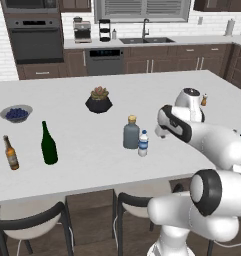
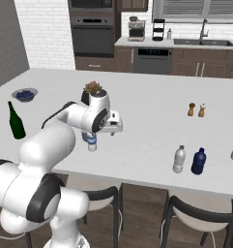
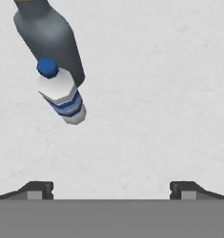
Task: Move the plastic bottles in the middle to the plastics group, and the glass bottles in the middle to the glass group.
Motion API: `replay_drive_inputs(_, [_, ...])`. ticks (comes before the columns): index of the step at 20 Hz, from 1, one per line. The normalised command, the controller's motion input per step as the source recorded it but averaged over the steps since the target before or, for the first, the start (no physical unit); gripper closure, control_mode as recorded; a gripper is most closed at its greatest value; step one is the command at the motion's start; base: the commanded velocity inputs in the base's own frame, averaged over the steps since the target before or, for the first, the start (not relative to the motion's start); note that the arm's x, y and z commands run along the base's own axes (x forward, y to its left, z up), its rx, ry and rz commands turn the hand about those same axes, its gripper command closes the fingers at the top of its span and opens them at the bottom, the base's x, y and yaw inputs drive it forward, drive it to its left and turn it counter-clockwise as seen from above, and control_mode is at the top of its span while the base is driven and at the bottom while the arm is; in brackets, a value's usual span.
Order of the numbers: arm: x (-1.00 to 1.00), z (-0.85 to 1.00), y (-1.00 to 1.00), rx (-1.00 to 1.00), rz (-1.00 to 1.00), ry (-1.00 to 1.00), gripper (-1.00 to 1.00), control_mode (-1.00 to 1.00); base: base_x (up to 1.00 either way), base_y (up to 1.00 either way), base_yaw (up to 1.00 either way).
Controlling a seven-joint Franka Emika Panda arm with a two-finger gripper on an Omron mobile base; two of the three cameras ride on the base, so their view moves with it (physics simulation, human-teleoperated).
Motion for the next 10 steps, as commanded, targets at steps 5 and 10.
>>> replay_drive_inputs(5, [0.00,0.00,0.44,0.00,0.00,-0.02,-1.00,-1.00,0.00,0.00,0.00])
replay_drive_inputs(10, [0.00,0.00,0.47,0.00,0.00,-0.05,-1.00,-1.00,0.00,0.00,0.00])
